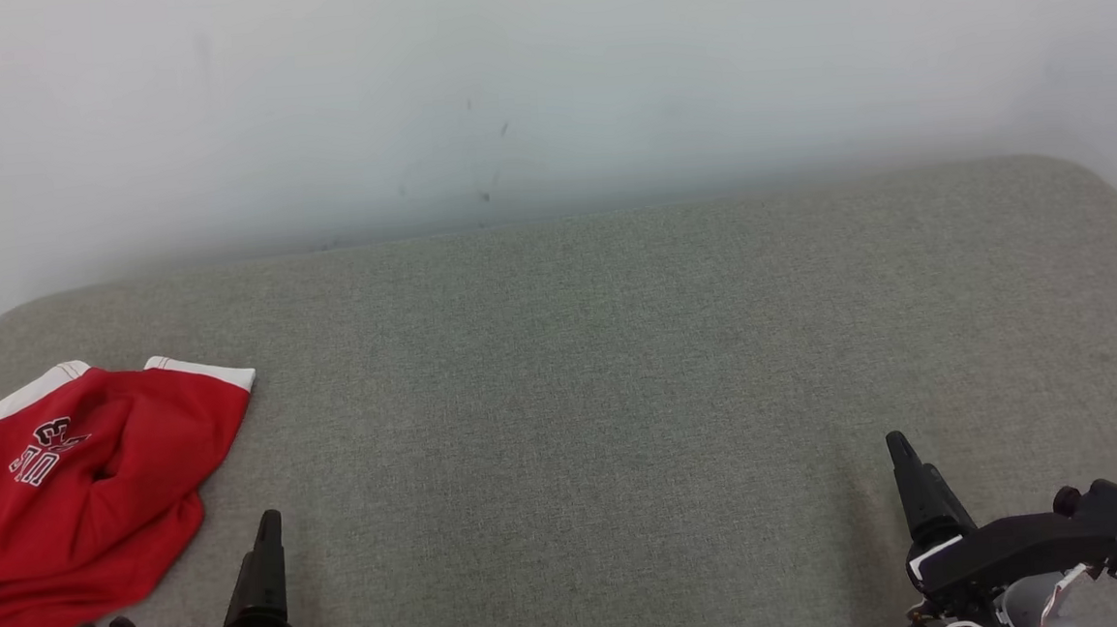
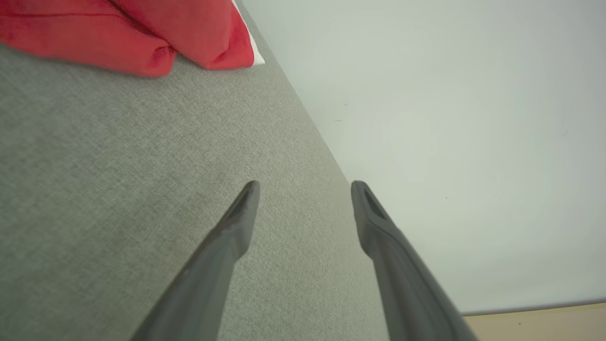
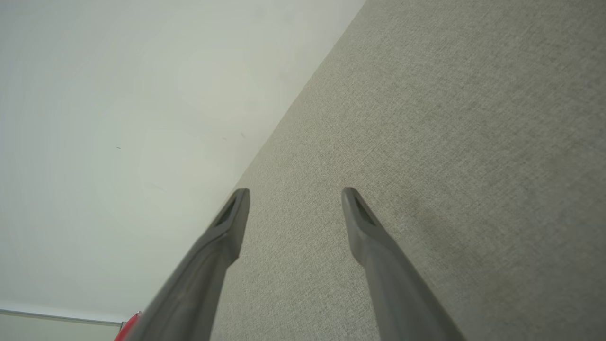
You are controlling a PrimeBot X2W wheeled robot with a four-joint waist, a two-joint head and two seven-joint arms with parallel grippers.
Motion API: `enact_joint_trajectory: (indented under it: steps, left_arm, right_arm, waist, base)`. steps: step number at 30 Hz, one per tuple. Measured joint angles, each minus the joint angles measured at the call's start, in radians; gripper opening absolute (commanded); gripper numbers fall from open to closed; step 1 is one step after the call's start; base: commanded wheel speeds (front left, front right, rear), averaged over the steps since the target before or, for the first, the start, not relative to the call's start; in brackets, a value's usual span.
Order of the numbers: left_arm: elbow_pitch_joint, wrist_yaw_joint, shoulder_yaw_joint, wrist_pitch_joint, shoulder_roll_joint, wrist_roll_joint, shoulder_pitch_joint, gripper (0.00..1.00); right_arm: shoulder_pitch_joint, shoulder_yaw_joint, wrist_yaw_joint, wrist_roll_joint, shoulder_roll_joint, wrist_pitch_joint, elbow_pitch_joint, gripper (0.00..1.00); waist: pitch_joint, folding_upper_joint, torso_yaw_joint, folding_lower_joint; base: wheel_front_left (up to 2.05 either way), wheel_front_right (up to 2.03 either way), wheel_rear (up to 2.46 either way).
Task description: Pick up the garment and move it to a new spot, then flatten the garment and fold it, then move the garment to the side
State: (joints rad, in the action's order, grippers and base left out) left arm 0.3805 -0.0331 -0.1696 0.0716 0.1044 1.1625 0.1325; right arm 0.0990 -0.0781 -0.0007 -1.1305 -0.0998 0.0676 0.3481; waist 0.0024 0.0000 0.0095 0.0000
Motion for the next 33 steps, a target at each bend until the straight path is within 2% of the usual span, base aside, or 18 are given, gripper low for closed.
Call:
enact_joint_trajectory:
  steps: [5, 28, 33]
  left_arm:
    - [0.003, 0.014, -0.029, 0.013, 0.012, -0.056, 0.004, 1.0]
    - [0.055, 0.085, -0.2, 0.097, 0.093, -0.434, 0.09, 1.0]
    - [0.069, 0.096, -0.232, 0.116, 0.103, -0.508, 0.105, 1.0]
  right_arm:
    - [0.015, -0.007, -0.01, 0.059, -0.01, 0.014, -0.002, 1.0]
    - [0.101, -0.179, -0.071, 0.547, -0.102, 0.101, 0.041, 1.0]
    - [0.128, -0.208, -0.081, 0.621, -0.106, 0.119, 0.065, 1.0]
  waist:
    - [-0.001, 0.0, -0.002, 0.0]
    - [-0.006, 0.0, -0.038, 0.0]
    - [-0.007, 0.0, -0.043, 0.0]
  base:
    - [0.0, 0.0, 0.0]
    - [0.0, 0.0, 0.0]
    - [0.0, 0.0, 0.0]
